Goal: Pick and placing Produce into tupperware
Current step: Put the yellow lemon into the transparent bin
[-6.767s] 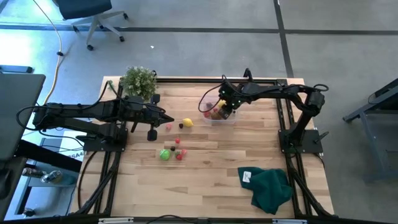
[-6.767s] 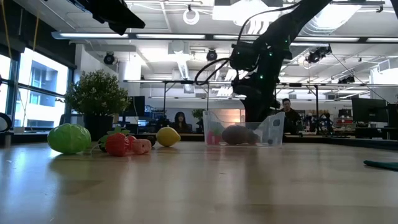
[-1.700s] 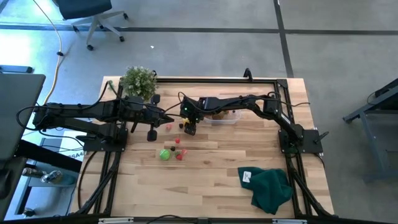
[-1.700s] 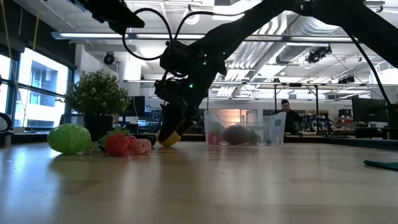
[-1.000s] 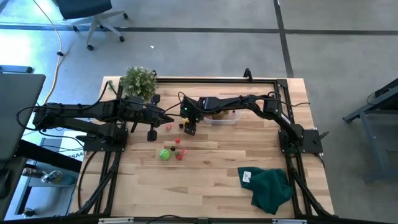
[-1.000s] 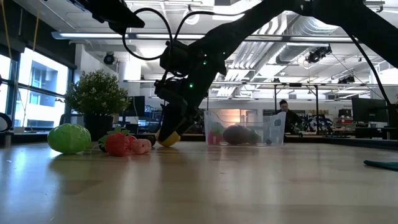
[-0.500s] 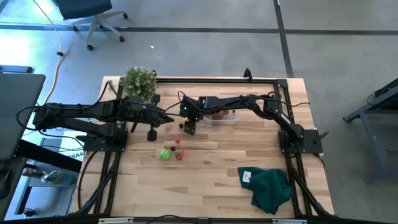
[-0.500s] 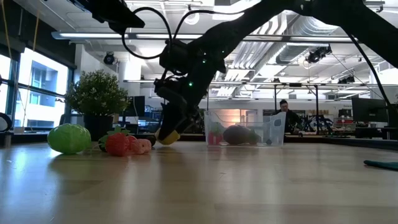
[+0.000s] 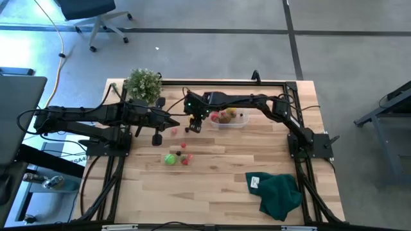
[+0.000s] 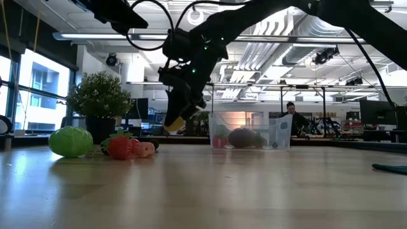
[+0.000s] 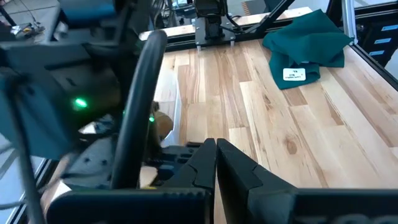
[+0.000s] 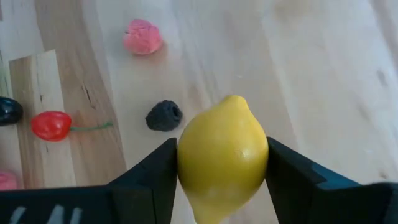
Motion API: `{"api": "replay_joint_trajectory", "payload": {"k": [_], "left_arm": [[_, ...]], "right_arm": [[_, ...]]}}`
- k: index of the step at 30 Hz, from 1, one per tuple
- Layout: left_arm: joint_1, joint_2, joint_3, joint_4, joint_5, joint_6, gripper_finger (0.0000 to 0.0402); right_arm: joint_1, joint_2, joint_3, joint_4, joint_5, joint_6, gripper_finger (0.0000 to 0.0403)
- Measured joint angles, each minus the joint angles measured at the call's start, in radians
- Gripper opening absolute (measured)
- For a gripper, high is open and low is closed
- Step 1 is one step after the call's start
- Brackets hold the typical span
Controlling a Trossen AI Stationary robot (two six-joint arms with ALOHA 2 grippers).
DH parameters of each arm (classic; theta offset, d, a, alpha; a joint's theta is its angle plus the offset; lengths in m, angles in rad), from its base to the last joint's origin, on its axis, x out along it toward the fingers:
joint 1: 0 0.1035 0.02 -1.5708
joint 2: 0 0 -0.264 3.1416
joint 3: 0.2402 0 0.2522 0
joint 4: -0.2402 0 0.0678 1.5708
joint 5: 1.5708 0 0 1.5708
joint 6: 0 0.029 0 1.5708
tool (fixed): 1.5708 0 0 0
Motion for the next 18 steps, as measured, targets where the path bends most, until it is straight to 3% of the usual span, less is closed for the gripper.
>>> {"api": "replay_joint_trajectory", "payload": {"k": [12, 18], "left_arm": [[0.0, 0.0, 0.0, 0.0, 0.0, 0.0, 0.0005], [0.0, 0.0, 0.0, 0.0, 0.0, 0.0, 0.0005]], "right_arm": [[-0.05, -0.002, 0.159, -0.213, -0.047, -0.018, 0.0175], [-0.064, -0.067, 0.174, -0.261, -0.048, -0.021, 0.0175]]}}
